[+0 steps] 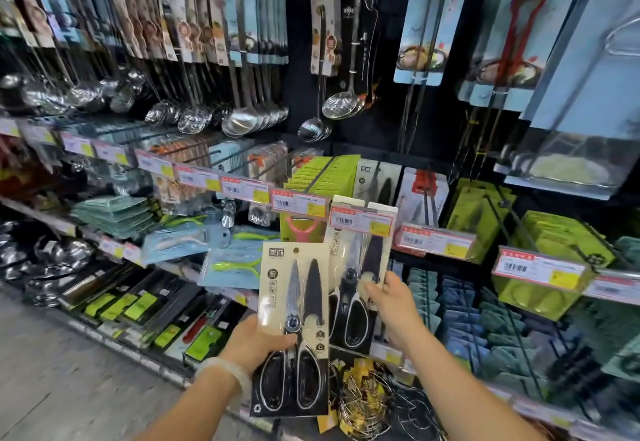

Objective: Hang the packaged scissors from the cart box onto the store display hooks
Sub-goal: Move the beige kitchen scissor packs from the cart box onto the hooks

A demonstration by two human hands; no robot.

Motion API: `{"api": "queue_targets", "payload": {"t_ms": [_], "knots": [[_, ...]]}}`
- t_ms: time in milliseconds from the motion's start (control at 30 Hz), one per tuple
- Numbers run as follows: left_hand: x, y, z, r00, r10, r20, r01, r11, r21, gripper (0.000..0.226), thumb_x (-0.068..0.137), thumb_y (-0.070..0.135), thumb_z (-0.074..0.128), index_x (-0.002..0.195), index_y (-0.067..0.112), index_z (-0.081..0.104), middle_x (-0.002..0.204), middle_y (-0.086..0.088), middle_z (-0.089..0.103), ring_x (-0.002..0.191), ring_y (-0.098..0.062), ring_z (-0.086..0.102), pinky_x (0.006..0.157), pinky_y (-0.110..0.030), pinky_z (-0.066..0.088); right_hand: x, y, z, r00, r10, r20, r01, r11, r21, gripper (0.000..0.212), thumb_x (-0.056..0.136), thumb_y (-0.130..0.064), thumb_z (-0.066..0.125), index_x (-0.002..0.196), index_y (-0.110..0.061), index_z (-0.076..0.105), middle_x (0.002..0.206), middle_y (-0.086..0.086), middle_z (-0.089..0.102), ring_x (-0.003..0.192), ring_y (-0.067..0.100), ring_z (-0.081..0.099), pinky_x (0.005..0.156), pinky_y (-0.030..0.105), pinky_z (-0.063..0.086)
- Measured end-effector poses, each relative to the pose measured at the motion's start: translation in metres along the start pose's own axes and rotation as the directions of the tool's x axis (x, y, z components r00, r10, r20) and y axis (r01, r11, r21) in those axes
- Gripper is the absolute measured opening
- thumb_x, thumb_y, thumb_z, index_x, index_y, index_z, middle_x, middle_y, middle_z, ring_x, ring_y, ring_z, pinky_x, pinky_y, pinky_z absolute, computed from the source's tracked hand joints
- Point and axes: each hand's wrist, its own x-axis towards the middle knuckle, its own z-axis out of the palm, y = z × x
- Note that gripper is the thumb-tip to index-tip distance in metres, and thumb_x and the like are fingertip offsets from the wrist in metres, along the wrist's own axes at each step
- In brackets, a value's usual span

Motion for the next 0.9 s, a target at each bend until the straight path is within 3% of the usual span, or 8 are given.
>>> {"api": "queue_targets", "payload": {"t_ms": [133,233,367,400,467,600,800,900], "knots": [[0.003,0.001,-0.001,1.0,-0.015,0.02,0.015,1.0,-0.01,0.054,0.059,0.012,0.085,0.107,0.014,0.06,0.108,-0.008,0.068,0.104,-0.025,0.061,0.098,-0.043,0.045,0.002,0.009,0.002,1.0,-0.004,0.022,0.003,1.0,0.017,0.019,0.093,-0.006,0.052,0.112,-0.013,0.053,0.109,0.001,0.062,0.099,0.016,0.06,0.085,0.028,0.049],[0.01,-0.002,-0.003,0.999,-0.023,0.027,0.023,1.0,0.008,0.051,0.063,0.01,0.084,0.108,0.016,0.061,0.108,-0.005,0.069,0.105,-0.024,0.061,0.103,-0.046,0.042,0.003,0.014,0.001,1.0,0.013,-0.002,-0.013,1.0,0.021,0.017,0.094,-0.008,0.051,0.108,-0.018,0.051,0.118,0.002,0.06,0.107,0.019,0.055,0.092,0.032,0.044],[0.015,0.0,-0.003,0.999,-0.012,0.035,0.012,1.0,0.021,0.038,0.067,0.007,0.082,0.091,0.025,0.059,0.106,-0.005,0.067,0.105,-0.025,0.06,0.103,-0.045,0.042,0.013,0.012,-0.001,0.999,0.026,-0.045,-0.026,1.0,0.017,0.043,0.095,-0.008,0.051,0.136,-0.001,0.041,0.133,0.008,0.051,0.119,0.022,0.048,0.1,0.033,0.04],[0.017,0.0,-0.003,0.999,-0.015,0.035,0.014,1.0,0.028,0.038,0.069,0.005,0.081,0.089,0.026,0.057,0.106,-0.004,0.067,0.105,-0.025,0.059,0.102,-0.042,0.042,0.017,0.011,-0.001,0.998,0.028,-0.056,-0.028,1.0,0.007,0.044,0.095,-0.008,0.051,0.137,-0.001,0.04,0.134,0.011,0.051,0.117,0.023,0.05,0.094,0.032,0.044],[0.018,0.002,-0.001,0.999,-0.019,0.045,0.016,0.999,0.05,0.039,0.069,0.005,0.081,0.092,0.025,0.057,0.107,-0.003,0.066,0.105,-0.023,0.059,0.101,-0.039,0.042,0.023,0.006,-0.001,0.997,0.019,-0.071,-0.024,0.997,-0.069,0.035,0.096,-0.01,0.049,0.13,-0.001,0.048,0.122,0.013,0.059,0.101,0.022,0.053,0.077,0.028,0.047],[0.022,0.005,0.005,0.997,-0.029,0.067,0.022,0.994,0.107,0.061,0.053,0.018,0.085,0.109,0.013,0.061,0.107,-0.007,0.07,0.103,-0.027,0.064,0.101,-0.047,0.045,0.024,0.007,-0.001,0.99,0.065,-0.123,-0.092,0.971,-0.222,0.044,0.096,-0.024,0.049,0.134,-0.008,0.037,0.123,0.009,0.053,0.107,0.027,0.054,0.091,0.034,0.044],[0.033,0.007,0.033,0.998,0.013,0.066,-0.023,0.988,0.153,0.038,0.067,0.004,0.082,0.098,0.012,0.061,0.1,-0.006,0.067,0.1,-0.025,0.062,0.1,-0.043,0.045,-0.015,0.021,0.004,0.947,0.158,0.28,-0.145,0.987,-0.066,0.022,0.088,-0.038,0.06,0.107,-0.029,0.052,0.108,-0.005,0.065,0.097,0.012,0.064,0.087,0.032,0.054],[0.034,0.01,0.049,0.997,0.029,0.078,-0.039,0.989,0.14,0.036,0.068,0.002,0.081,0.094,0.014,0.059,0.095,-0.001,0.065,0.095,-0.021,0.061,0.096,-0.037,0.046,-0.023,0.026,0.009,0.974,0.032,0.225,-0.004,0.992,-0.123,0.022,0.087,-0.02,0.064,0.105,-0.024,0.051,0.099,-0.004,0.07,0.087,0.008,0.067,0.073,0.023,0.057]]}}
